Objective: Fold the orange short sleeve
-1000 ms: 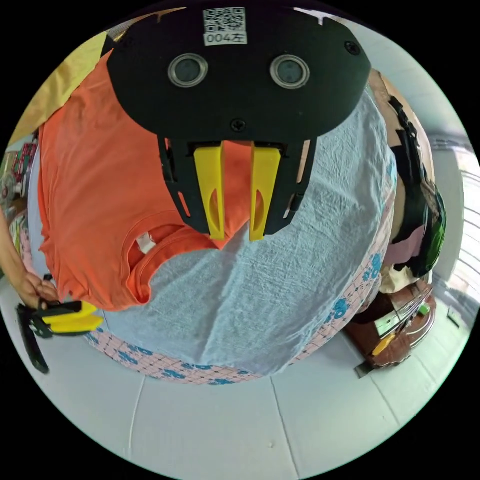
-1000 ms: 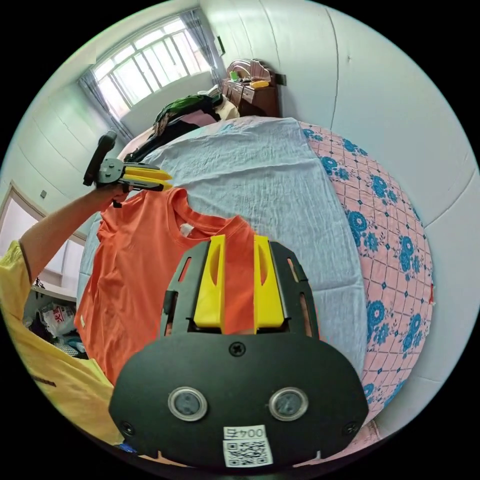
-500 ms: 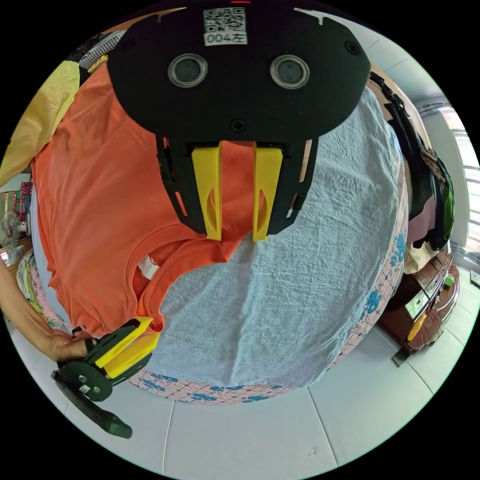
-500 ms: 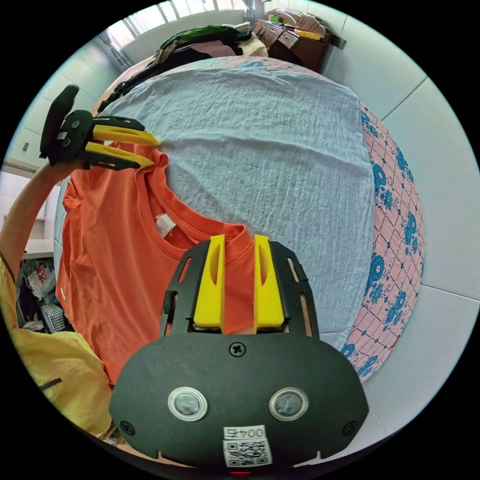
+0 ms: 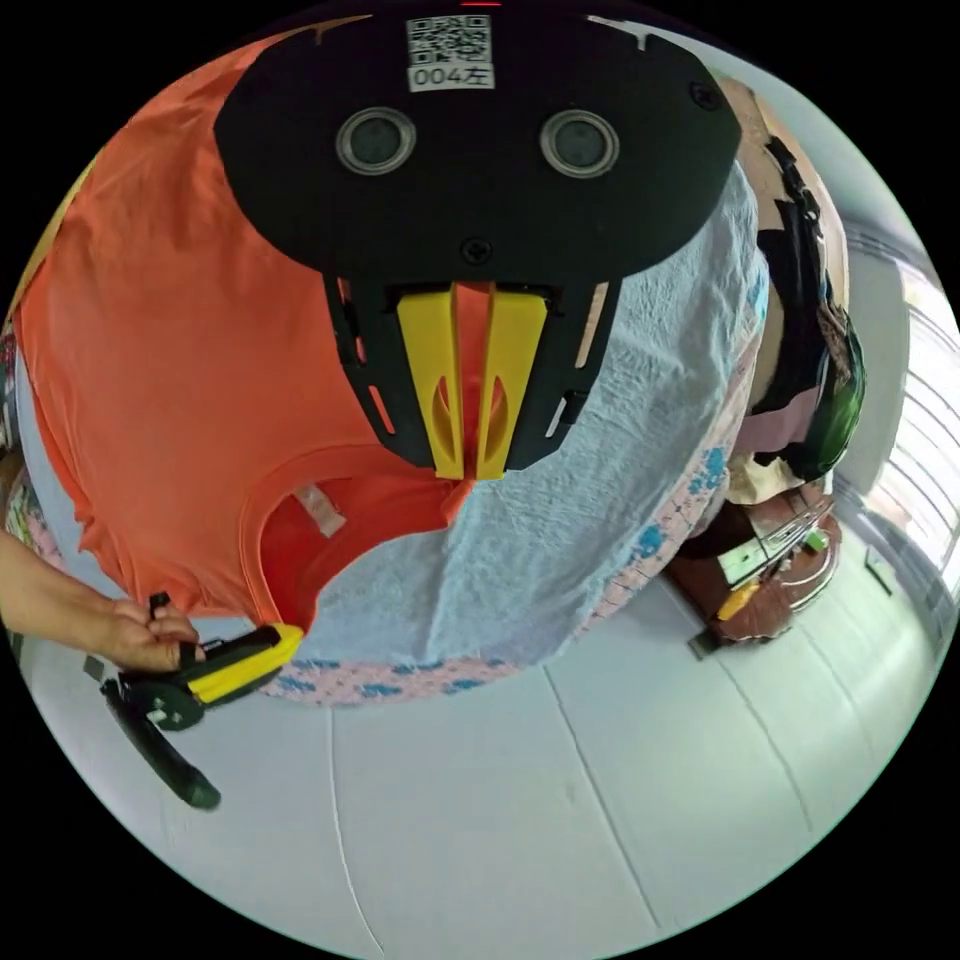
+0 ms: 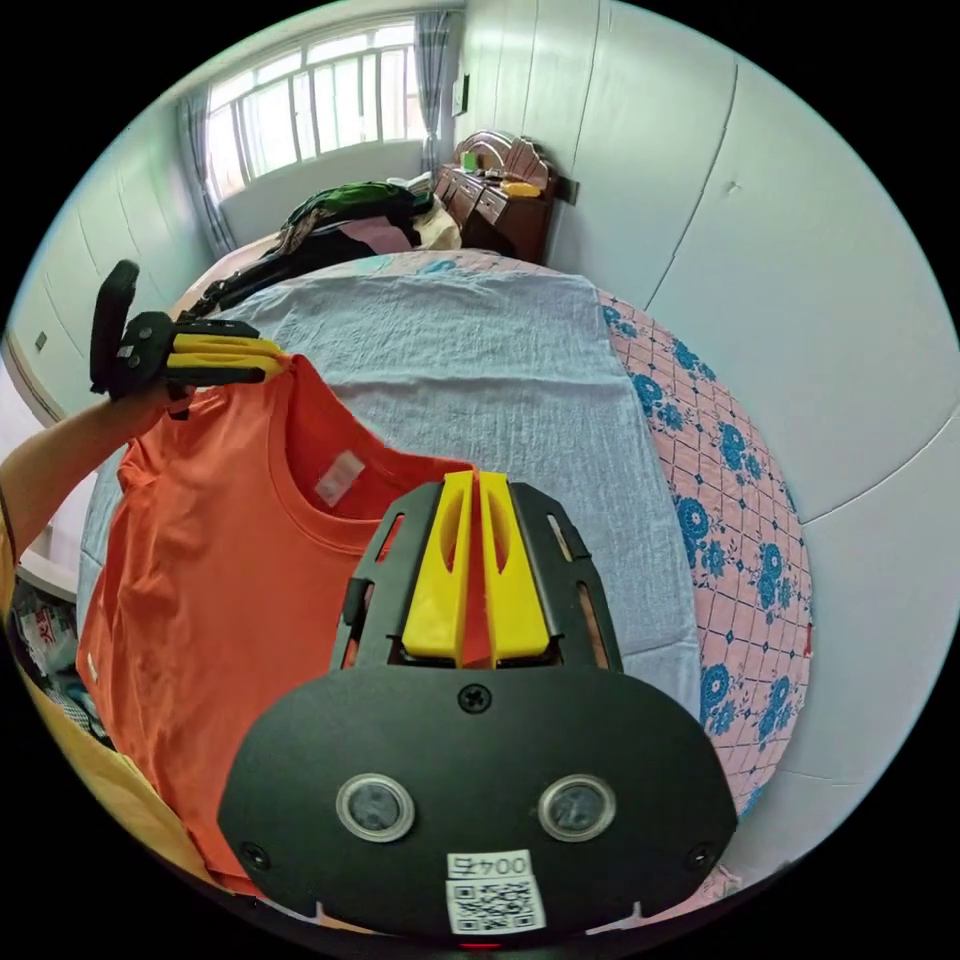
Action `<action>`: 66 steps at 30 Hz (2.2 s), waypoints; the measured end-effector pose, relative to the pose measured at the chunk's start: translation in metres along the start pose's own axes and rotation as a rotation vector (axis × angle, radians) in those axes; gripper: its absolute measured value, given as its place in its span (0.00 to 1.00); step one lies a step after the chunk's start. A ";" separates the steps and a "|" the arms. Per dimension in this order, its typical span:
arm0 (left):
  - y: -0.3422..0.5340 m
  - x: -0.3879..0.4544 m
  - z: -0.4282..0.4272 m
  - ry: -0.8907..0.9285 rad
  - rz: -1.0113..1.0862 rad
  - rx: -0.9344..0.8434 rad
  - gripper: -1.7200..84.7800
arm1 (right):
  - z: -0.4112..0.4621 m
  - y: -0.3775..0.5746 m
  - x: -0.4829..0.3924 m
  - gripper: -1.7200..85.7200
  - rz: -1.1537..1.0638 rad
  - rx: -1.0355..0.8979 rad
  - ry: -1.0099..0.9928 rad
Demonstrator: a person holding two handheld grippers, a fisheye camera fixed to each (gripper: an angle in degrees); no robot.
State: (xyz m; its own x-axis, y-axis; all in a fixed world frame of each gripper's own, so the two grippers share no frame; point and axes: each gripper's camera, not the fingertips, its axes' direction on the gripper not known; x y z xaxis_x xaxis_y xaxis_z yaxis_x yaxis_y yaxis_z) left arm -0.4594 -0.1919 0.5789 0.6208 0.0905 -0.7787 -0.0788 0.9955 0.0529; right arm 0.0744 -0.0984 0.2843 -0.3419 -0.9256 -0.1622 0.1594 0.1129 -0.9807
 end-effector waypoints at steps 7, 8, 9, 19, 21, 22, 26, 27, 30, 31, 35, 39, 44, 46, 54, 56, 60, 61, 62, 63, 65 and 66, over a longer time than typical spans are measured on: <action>0.006 0.009 0.028 -0.112 0.014 -0.156 0.07 | 0.066 -0.006 0.009 0.06 0.085 -0.121 0.041; 0.007 0.003 0.022 -0.126 -0.011 -0.136 0.08 | 0.068 -0.007 0.010 0.07 0.094 -0.102 0.045; 0.007 0.000 0.021 -0.132 -0.028 -0.147 0.08 | 0.069 -0.008 0.012 0.08 0.102 -0.108 0.039; 0.051 -0.132 -0.091 0.114 -0.512 0.031 0.13 | -0.018 0.031 0.028 0.10 0.219 0.068 -0.111; 0.079 -0.146 -0.134 0.162 -0.552 0.108 0.10 | -0.037 0.056 0.008 0.09 0.179 0.021 -0.188; 0.102 -0.151 -0.162 0.177 -0.580 0.127 0.08 | -0.049 0.078 -0.010 0.08 0.153 -0.007 -0.230; 0.192 -0.133 -0.258 0.085 -0.637 0.052 0.04 | -0.068 0.162 -0.084 0.05 0.086 -0.202 -0.335; 0.207 -0.127 -0.271 0.067 -0.648 0.035 0.04 | -0.067 0.173 -0.095 0.04 0.080 -0.237 -0.342; 0.274 -0.095 -0.318 0.021 -0.733 -0.084 0.03 | -0.061 0.220 -0.146 0.02 0.064 -0.377 -0.359; 0.296 -0.081 -0.332 0.001 -0.754 -0.136 0.03 | -0.057 0.234 -0.163 0.02 0.051 -0.411 -0.337; 0.348 -0.046 -0.359 -0.038 -0.787 -0.263 0.02 | -0.041 0.259 -0.209 0.01 -0.042 -0.514 -0.247; 0.367 -0.039 -0.364 -0.044 -0.770 -0.310 0.02 | -0.043 0.261 -0.219 0.01 -0.024 -0.471 -0.175; 0.379 -0.057 -0.377 0.029 -0.708 -0.250 0.03 | -0.045 0.278 -0.227 0.01 0.048 -0.397 -0.110; 0.380 -0.068 -0.382 0.070 -0.672 -0.224 0.03 | -0.045 0.282 -0.237 0.02 0.043 -0.389 -0.044; 0.390 -0.128 -0.433 0.140 -0.510 -0.107 0.04 | -0.112 0.267 -0.309 0.07 0.396 -0.050 -0.136; 0.391 -0.150 -0.441 0.130 -0.461 -0.109 0.04 | -0.110 0.253 -0.347 0.10 0.396 -0.008 -0.195; 0.386 -0.180 -0.438 0.140 -0.429 -0.130 0.04 | -0.097 0.224 -0.389 0.09 0.374 0.023 -0.210; 0.383 -0.187 -0.435 0.143 -0.426 -0.133 0.05 | -0.091 0.210 -0.400 0.09 0.349 0.025 -0.208; 0.379 -0.192 -0.432 0.149 -0.418 -0.139 0.05 | -0.084 0.195 -0.408 0.09 0.322 0.025 -0.214; 0.377 -0.194 -0.430 0.150 -0.416 -0.147 0.05 | -0.080 0.188 -0.411 0.09 0.311 0.028 -0.217; 0.370 -0.201 -0.420 0.134 -0.406 -0.188 0.06 | -0.061 0.155 -0.420 0.09 0.278 0.039 -0.251; 0.368 -0.203 -0.417 0.127 -0.401 -0.196 0.06 | -0.055 0.147 -0.421 0.09 0.271 0.040 -0.258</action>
State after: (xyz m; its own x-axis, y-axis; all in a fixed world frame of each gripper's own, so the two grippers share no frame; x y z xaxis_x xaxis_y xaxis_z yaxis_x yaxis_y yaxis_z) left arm -0.9397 0.1442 0.4954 0.5332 -0.3169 -0.7844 -0.0055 0.9259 -0.3778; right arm 0.1908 0.3280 0.2027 -0.0389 -0.9253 -0.3773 0.2495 0.3566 -0.9003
